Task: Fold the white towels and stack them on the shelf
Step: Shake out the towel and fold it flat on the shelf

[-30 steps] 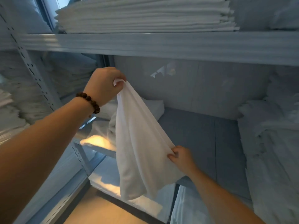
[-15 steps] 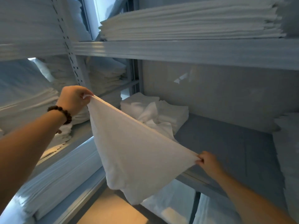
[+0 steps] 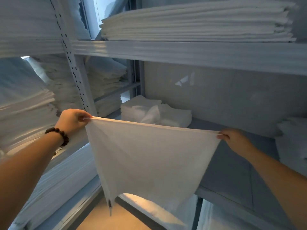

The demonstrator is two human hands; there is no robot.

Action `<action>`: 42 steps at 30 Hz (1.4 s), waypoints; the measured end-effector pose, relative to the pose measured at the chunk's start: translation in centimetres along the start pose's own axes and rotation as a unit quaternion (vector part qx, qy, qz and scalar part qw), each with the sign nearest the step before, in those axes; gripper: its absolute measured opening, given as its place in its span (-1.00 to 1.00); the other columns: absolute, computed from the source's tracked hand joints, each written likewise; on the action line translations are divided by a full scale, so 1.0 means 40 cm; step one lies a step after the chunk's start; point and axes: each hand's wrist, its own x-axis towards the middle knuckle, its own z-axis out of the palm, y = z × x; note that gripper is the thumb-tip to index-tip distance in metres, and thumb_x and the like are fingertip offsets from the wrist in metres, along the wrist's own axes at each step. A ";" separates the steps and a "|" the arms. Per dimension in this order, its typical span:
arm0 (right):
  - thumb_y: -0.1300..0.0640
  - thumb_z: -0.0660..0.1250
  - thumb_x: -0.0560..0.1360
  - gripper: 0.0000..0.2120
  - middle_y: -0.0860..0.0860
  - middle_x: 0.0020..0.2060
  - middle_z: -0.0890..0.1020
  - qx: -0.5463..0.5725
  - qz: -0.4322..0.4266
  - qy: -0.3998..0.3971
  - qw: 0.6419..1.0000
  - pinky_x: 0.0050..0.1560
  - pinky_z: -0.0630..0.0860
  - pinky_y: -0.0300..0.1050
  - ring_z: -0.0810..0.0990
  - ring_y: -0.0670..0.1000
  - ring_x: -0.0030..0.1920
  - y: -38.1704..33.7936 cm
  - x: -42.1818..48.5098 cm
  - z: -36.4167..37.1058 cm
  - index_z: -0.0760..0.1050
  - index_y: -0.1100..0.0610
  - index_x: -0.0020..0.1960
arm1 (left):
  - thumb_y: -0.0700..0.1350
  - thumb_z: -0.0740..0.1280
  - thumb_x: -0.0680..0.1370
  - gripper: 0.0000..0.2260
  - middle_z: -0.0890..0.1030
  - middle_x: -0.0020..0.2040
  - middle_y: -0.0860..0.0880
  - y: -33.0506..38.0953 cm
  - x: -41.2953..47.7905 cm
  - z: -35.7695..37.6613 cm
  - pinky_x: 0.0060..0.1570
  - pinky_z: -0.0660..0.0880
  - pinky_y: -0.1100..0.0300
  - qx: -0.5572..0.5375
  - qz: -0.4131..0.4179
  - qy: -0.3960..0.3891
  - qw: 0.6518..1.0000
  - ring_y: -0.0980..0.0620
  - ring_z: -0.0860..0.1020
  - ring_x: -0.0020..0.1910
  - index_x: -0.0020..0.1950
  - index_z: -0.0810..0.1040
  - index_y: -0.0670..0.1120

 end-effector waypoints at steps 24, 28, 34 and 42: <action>0.37 0.33 0.47 -0.91 0.15 -0.30 0.59 0.519 0.267 0.014 0.812 -0.46 0.58 -0.24 0.61 -0.10 -0.49 -0.260 -0.046 0.110 0.51 0.26 -0.20 | -0.36 0.40 0.44 -0.92 0.65 -0.18 -0.17 0.276 -0.015 0.265 -0.28 0.60 0.25 -0.404 -0.217 -0.210 0.864 0.00 0.62 -0.27 -0.12 0.64 -0.22; 0.38 0.34 0.45 -0.88 0.14 -0.34 0.59 0.524 0.225 -0.033 0.821 -0.47 0.57 -0.24 0.61 -0.09 -0.50 -0.367 -0.048 0.144 0.51 0.25 -0.24 | -0.35 0.39 0.45 -0.92 0.67 -0.19 -0.16 0.384 -0.030 0.276 -0.24 0.60 0.22 -0.396 -0.178 -0.247 0.866 0.02 0.63 -0.28 -0.15 0.65 -0.19; 0.36 0.41 0.39 -0.93 0.16 -0.32 0.64 0.477 0.190 -0.045 0.857 -0.45 0.55 -0.22 0.66 0.00 -0.42 -0.444 -0.049 0.179 0.56 0.36 -0.16 | -0.25 0.46 0.42 -0.97 0.68 -0.18 -0.13 0.478 -0.039 0.297 -0.10 0.63 0.07 -0.328 -0.136 -0.276 0.893 -0.02 0.67 -0.20 -0.16 0.65 -0.17; 0.34 0.23 0.51 -0.86 0.20 -0.34 0.59 0.504 0.246 -0.128 0.818 -0.41 0.62 -0.17 0.59 0.00 -0.48 -0.469 -0.033 0.137 0.50 0.37 -0.18 | 0.02 0.54 0.31 -0.78 0.57 -0.29 0.05 0.485 -0.042 0.289 -0.32 0.43 0.30 -0.174 -0.026 -0.277 0.945 0.13 0.51 -0.31 -0.15 0.63 -0.04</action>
